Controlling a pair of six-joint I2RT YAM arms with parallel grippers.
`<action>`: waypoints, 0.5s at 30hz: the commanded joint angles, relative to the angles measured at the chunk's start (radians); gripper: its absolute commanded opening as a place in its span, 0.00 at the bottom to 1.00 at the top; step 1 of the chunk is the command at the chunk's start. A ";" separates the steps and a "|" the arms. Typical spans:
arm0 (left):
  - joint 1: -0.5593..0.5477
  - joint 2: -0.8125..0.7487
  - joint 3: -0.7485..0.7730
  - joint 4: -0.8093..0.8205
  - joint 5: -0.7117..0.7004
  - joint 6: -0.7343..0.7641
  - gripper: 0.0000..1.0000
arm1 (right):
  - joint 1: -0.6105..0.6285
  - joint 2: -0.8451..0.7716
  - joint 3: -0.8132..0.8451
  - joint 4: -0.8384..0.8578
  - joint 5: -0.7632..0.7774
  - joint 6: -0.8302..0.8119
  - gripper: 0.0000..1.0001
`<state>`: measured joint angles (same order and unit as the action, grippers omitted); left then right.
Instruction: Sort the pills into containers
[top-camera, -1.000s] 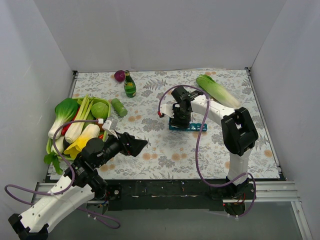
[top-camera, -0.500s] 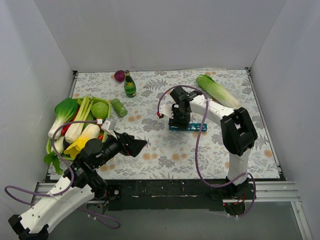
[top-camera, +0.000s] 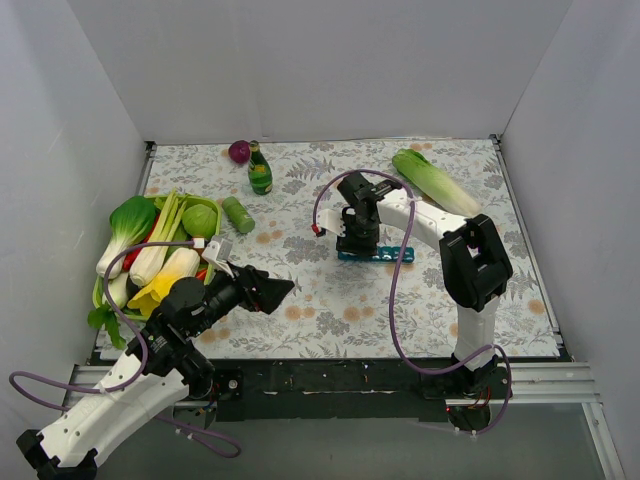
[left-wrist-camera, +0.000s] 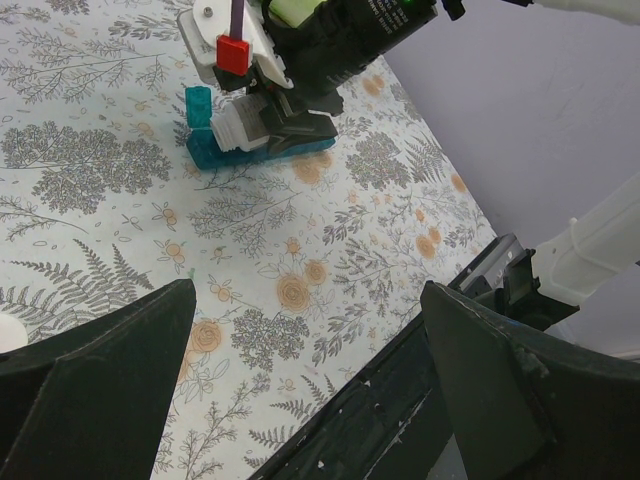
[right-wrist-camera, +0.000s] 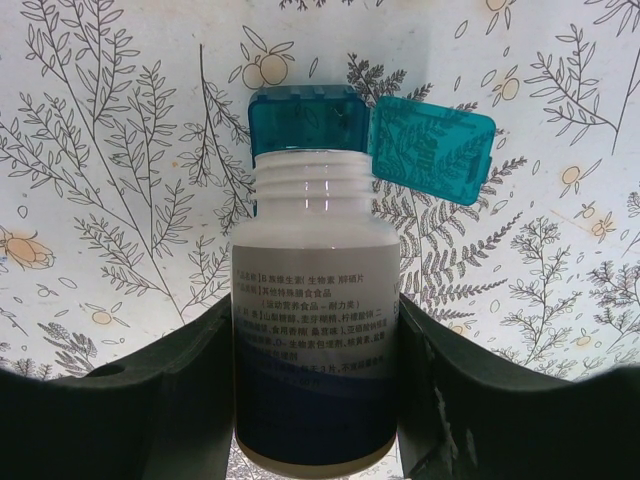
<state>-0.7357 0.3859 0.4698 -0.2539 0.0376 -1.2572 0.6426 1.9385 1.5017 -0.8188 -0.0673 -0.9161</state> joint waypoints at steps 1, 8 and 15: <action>0.002 -0.010 -0.008 0.010 -0.008 0.004 0.97 | 0.009 0.014 0.046 -0.033 0.014 -0.017 0.04; 0.002 -0.012 -0.010 0.013 -0.007 0.004 0.97 | 0.012 0.028 0.060 -0.046 0.029 -0.015 0.04; 0.002 -0.018 -0.014 0.013 -0.008 0.001 0.97 | 0.012 0.033 0.066 -0.052 0.037 -0.015 0.04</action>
<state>-0.7357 0.3809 0.4671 -0.2535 0.0376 -1.2572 0.6502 1.9656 1.5295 -0.8398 -0.0433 -0.9161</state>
